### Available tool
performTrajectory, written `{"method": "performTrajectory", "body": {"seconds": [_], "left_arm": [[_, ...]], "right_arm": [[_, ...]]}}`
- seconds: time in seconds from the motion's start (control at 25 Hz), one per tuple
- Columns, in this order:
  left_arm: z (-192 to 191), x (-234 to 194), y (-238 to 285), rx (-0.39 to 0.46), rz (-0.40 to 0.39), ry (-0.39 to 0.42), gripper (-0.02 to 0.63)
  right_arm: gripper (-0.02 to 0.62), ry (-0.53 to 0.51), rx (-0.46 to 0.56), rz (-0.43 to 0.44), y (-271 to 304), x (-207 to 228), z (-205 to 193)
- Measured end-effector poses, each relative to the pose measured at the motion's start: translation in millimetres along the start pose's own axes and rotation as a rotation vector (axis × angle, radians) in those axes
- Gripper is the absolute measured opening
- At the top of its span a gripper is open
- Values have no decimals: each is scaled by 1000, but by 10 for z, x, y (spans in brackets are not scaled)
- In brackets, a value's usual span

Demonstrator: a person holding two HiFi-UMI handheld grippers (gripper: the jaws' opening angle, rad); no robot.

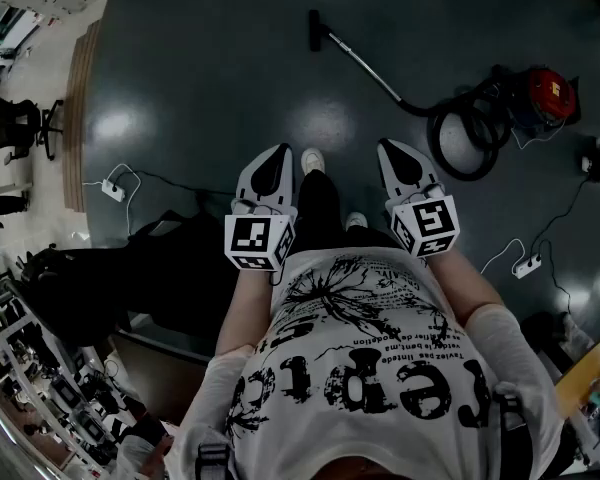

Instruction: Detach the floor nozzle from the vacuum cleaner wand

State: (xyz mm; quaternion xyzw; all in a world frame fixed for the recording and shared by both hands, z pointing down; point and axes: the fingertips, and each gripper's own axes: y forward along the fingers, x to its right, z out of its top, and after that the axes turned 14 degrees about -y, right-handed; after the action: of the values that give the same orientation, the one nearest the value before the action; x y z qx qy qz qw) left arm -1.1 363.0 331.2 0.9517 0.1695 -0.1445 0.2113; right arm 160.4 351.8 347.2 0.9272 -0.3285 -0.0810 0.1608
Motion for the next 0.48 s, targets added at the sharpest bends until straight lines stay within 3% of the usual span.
{"method": "performTrajectory", "body": {"seconds": [0.28, 0.48], "left_arm": [[872, -872, 1115, 35, -90, -48, 3], [1214, -1498, 1708, -15, -111, -47, 3]], "right_arm": [[3, 8, -38, -32, 1330, 388, 441], [3, 36, -54, -109, 2037, 755, 706]]}}
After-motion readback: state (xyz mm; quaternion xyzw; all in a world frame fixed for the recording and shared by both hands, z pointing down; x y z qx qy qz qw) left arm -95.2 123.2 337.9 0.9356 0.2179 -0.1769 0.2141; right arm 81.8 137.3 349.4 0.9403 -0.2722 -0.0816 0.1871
